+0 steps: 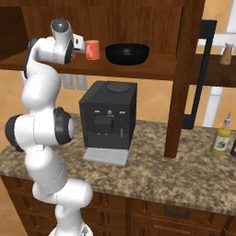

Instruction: Gather all objects into one cabinet and sort the glasses and bowls to opposite sides.

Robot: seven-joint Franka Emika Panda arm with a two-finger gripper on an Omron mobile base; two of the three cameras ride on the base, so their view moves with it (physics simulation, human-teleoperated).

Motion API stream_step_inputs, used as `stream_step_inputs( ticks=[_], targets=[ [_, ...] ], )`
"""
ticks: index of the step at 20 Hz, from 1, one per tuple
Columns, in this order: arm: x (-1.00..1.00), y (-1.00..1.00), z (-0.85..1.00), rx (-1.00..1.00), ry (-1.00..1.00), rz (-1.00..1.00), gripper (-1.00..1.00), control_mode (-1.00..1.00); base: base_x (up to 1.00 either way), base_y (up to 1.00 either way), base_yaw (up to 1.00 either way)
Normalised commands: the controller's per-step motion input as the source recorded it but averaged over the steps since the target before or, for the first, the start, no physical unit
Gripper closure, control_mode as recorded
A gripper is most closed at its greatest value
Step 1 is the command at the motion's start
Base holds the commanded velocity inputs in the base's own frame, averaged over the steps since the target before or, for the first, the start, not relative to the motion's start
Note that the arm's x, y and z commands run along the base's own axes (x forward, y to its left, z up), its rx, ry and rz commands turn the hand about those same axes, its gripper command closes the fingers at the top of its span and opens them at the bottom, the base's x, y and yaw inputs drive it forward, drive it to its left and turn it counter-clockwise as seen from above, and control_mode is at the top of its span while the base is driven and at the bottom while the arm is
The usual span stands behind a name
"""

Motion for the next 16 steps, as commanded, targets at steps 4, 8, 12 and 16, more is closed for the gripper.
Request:
stream_step_inputs(
  ticks=[4,8,12,16],
  targets=[
    [0.05,0.00,-0.29,0.00,-0.02,-0.03,-1.00,-1.00,0.00,0.00,0.00],
    [-0.03,0.00,-0.06,0.00,-0.03,0.00,-1.00,-1.00,0.00,0.00,0.00],
    [-0.11,0.00,-0.06,0.00,-0.02,0.00,-1.00,-1.00,0.00,0.00,0.00],
    [-0.45,0.00,0.00,0.00,0.00,0.00,-1.00,-1.00,0.00,0.00,0.00]
  ],
)
